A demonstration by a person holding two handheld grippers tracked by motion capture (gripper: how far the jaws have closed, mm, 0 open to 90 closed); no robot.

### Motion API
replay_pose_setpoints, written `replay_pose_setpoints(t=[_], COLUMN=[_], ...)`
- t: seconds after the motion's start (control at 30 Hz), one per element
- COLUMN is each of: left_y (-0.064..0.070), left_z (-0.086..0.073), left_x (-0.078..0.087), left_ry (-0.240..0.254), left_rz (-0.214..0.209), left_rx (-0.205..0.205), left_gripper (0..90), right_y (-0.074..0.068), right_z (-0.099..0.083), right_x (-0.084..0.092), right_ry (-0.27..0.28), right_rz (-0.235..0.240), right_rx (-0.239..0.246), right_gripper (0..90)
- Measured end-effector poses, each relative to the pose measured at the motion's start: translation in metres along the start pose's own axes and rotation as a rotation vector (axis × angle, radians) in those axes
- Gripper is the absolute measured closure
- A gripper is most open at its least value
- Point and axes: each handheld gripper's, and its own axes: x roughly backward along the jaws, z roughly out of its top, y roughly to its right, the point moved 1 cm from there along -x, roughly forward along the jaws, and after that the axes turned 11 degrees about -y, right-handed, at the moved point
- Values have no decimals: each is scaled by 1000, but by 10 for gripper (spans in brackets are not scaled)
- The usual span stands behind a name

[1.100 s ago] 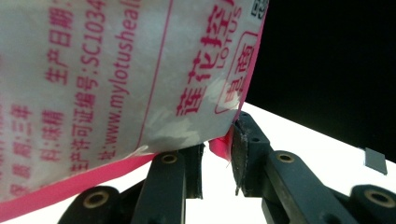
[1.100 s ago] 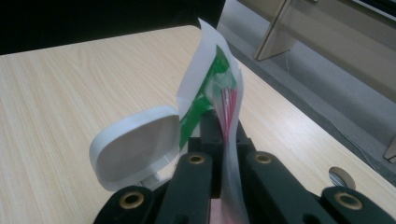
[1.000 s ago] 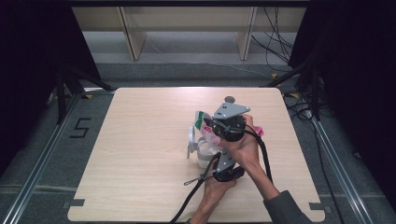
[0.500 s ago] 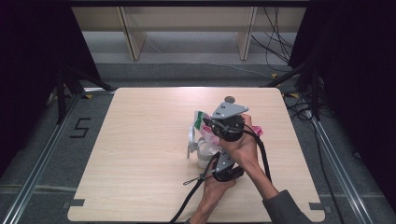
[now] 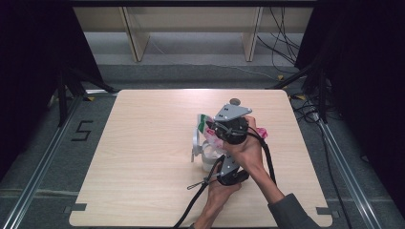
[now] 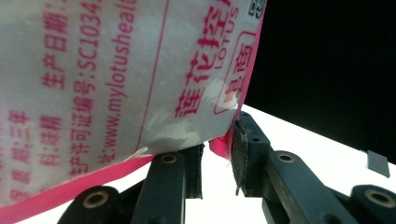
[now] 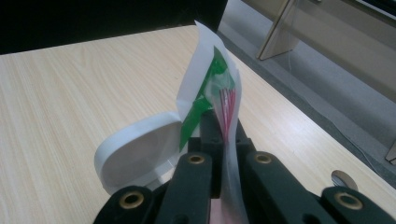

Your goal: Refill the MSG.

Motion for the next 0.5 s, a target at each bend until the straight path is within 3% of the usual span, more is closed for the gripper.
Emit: replay_pose_setpoints(t=[0.2,0.37,0.4,0.5], left_y=[-1,-1,4,5], left_z=[0,0,1,1], left_x=[0,1,-3,-4], left_ry=[-4,-1,54,59], left_rz=[10,10,-16,-23], left_rx=[-4,-7,56,61], left_gripper=[744,744,745,745], right_y=[0,-3,-2,-2], right_z=[2,2,2,3], right_x=[-1,-1,-2,-4], right_ry=[15,10,13,-11], right_rz=[-20,-14,-16,-16], right_rx=[20,7,15,30], right_gripper=[900,900,900,900])
